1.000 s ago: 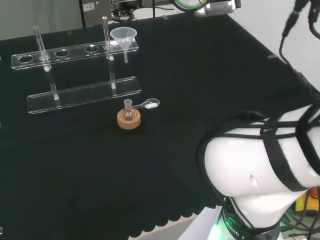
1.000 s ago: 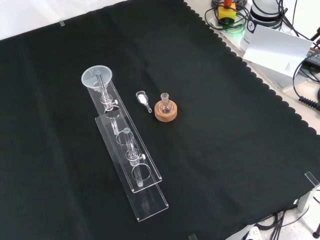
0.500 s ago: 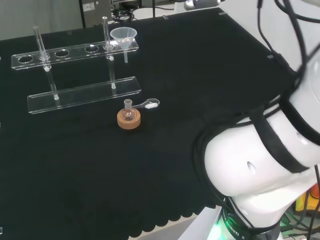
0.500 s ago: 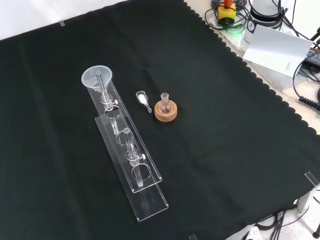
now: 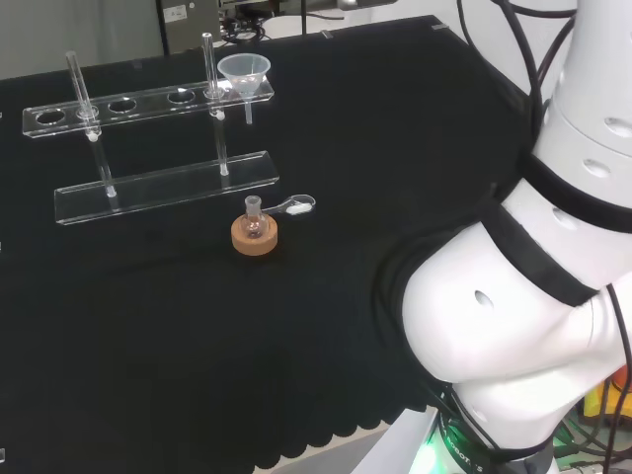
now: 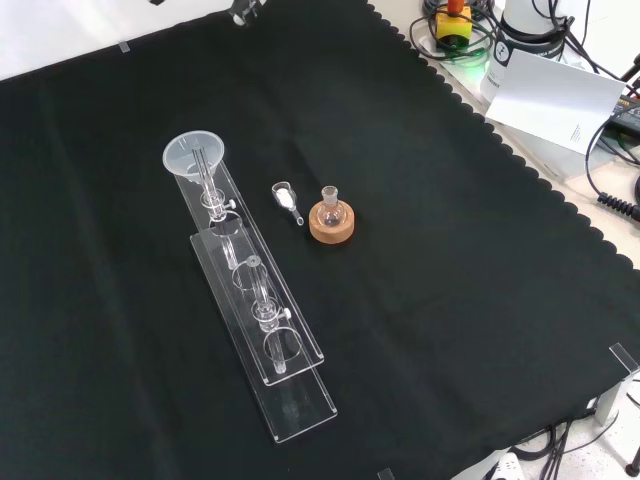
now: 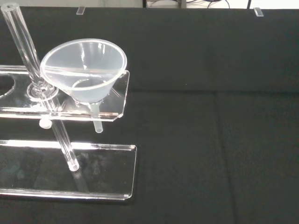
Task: Pick up the funnel from the transparent funnel stand.
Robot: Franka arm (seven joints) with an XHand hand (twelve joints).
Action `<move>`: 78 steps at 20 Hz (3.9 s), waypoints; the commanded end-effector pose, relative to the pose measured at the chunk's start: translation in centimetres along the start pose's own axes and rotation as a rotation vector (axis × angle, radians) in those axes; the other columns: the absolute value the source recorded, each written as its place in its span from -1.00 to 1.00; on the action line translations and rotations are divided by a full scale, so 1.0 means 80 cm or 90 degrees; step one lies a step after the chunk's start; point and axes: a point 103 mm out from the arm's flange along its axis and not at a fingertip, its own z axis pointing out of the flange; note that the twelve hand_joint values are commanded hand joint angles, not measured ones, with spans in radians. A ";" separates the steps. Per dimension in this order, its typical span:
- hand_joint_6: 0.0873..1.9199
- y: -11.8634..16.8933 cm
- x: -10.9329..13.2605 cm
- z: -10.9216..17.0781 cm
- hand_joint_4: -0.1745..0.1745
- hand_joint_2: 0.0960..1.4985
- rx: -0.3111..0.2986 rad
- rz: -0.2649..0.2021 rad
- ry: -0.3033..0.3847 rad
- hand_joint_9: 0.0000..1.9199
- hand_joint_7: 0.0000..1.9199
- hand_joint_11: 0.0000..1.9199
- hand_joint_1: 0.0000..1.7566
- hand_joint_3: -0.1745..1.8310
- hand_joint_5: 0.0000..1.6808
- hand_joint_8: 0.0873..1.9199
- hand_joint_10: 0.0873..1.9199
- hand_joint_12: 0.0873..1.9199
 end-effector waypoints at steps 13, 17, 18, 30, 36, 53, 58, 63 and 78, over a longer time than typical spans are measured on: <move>-1.00 0.103 0.050 0.078 -0.21 0.10 0.104 -0.092 -0.017 -0.79 -1.00 -1.00 -0.42 -0.64 -0.72 -0.45 -0.30 0.47; -1.00 0.110 0.050 0.092 -0.21 0.09 0.137 -0.094 0.031 -0.79 -1.00 -1.00 -0.42 -0.64 -0.73 -0.47 -0.30 0.47; -1.00 0.110 0.052 0.094 -0.21 0.09 0.146 -0.099 0.022 -0.79 -1.00 -1.00 -0.42 -0.64 -0.73 -0.47 -0.29 0.47; -1.00 0.111 0.067 0.116 -0.19 0.05 0.174 -0.113 0.002 -0.80 -1.00 -0.96 -0.42 -0.64 -0.82 -0.53 -0.27 0.49; -1.00 0.118 0.073 0.124 -0.19 0.03 0.173 -0.113 -0.013 -0.85 -1.00 -0.96 -0.41 -0.63 -0.87 -0.60 -0.25 0.49; -1.00 0.138 0.075 0.145 -0.17 0.01 0.193 -0.115 -0.024 -0.86 -1.00 -0.96 -0.37 -0.62 -0.92 -0.71 -0.22 0.49; -1.00 0.141 0.077 0.149 -0.15 0.01 0.201 -0.117 -0.025 -0.88 -1.00 -0.94 -0.37 -0.62 -0.94 -0.82 -0.21 0.48; -1.00 0.144 0.081 0.148 -0.13 0.00 0.202 -0.115 -0.050 -0.87 -1.00 -0.91 -0.37 -0.61 -0.96 -0.81 -0.21 0.48; -1.00 0.142 0.081 0.148 -0.17 -0.05 0.203 -0.104 -0.121 -0.83 -1.00 -0.92 -0.29 -0.60 -0.90 -0.68 -0.21 0.48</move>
